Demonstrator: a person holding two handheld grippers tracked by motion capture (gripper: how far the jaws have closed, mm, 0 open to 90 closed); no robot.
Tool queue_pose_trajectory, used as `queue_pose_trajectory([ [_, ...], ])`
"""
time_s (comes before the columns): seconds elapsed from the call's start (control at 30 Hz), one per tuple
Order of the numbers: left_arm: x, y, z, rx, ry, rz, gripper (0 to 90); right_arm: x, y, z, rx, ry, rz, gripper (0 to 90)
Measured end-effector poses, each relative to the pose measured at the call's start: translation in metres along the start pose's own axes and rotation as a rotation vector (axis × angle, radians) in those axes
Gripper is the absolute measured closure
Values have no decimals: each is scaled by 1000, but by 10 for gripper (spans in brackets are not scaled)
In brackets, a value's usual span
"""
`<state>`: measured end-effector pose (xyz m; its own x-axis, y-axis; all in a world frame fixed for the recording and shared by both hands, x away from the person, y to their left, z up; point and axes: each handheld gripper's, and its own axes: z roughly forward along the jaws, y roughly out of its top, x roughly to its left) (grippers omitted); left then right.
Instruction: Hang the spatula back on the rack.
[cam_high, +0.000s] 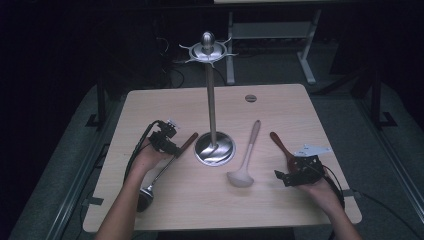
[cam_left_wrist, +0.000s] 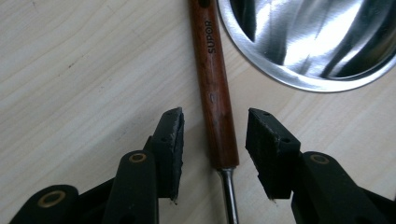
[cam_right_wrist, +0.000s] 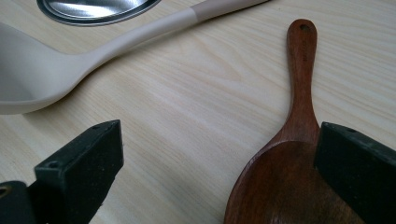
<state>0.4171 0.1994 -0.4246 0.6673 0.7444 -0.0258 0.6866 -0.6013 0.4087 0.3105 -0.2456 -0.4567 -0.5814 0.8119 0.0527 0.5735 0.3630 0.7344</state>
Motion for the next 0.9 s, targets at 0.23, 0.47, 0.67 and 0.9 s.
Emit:
queue_pose_trajectory([
  [0.23,-3,8,16,77,27,10,592,0,0,0,0,1,1,10],
  [0.47,-4,11,19,125,26,12,640,-1,-1,0,-3,-1,-2,10],
  [0.67,-4,13,18,143,26,-3,711,-1,-1,-1,-4,0,1,10],
  [0.9,-2,12,17,147,21,-28,738,-1,-1,0,-5,1,3,10],
])
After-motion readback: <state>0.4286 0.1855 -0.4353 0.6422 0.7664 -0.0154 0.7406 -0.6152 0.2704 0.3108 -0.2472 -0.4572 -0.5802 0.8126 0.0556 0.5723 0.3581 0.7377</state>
